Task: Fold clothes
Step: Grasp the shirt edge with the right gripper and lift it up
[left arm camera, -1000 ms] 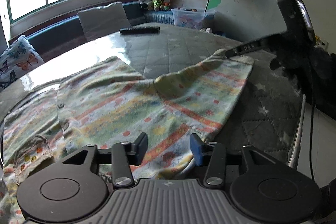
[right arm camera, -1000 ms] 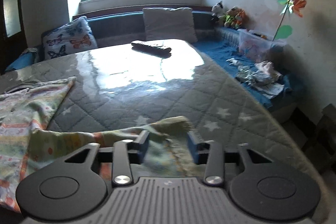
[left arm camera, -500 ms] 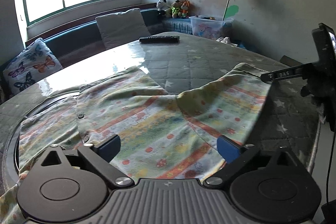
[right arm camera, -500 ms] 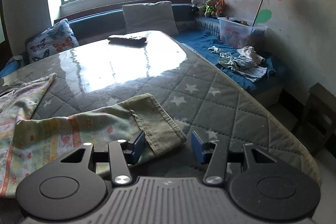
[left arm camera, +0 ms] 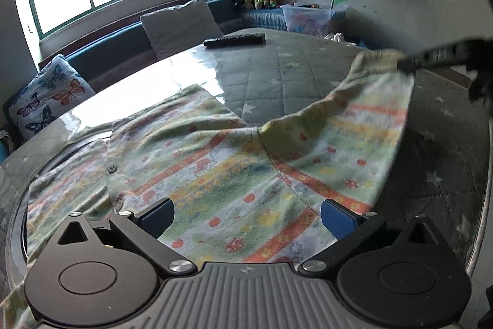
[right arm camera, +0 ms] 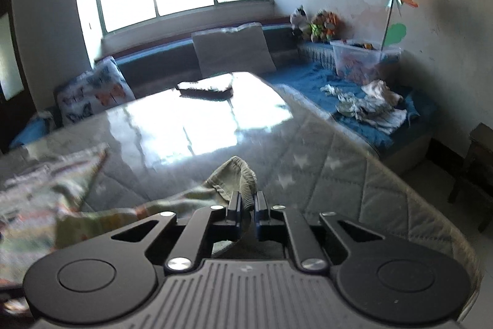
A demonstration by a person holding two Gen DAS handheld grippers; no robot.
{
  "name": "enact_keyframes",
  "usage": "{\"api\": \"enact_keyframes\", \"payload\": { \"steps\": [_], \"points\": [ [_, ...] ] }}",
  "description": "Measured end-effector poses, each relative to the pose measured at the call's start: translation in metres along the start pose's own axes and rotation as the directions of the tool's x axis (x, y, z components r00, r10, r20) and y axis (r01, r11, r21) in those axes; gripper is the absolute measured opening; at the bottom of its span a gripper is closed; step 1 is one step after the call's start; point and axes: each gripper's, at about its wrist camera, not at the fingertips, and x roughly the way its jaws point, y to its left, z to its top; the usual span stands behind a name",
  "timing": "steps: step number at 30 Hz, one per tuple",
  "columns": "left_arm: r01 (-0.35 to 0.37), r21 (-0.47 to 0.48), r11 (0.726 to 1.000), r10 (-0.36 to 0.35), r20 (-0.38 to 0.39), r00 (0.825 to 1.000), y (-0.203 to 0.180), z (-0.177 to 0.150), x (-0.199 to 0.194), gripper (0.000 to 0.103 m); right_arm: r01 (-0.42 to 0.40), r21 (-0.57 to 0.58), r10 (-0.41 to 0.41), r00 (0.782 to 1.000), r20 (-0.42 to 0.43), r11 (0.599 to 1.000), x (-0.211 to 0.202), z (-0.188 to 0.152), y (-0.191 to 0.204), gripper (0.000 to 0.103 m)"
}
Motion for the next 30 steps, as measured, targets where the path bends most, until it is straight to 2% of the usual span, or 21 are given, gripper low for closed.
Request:
{"api": "enact_keyframes", "payload": {
  "steps": [11, 16, 24, 30],
  "points": [
    [-0.021, -0.003, 1.0, 0.021, -0.018, 1.0, -0.002, -0.007, 0.005, 0.103, -0.062, -0.058, 0.066, 0.996, 0.063, 0.996, -0.022, 0.032, 0.023, 0.007],
    [-0.022, -0.032, 0.999, 0.023, 0.021, 1.0, 0.005, -0.007, -0.01, 0.103, -0.138, -0.08, 0.145, 0.985, 0.096, 0.987, -0.045, 0.048, 0.043, 0.007],
    [-0.086, -0.132, 0.988, 0.1, 0.102, 0.99, 0.041, -0.021, -0.053, 0.103, -0.279, -0.238, 0.314, 0.941, 0.125, 0.931, -0.075, 0.068, 0.116, 0.007],
    [-0.148, -0.222, 0.964, 0.178, 0.121, 0.977, 0.075, -0.044, -0.082, 0.103, -0.395, -0.354, 0.441, 0.895, 0.058, 0.848, -0.074, 0.063, 0.191, 0.007]
  ]
}}
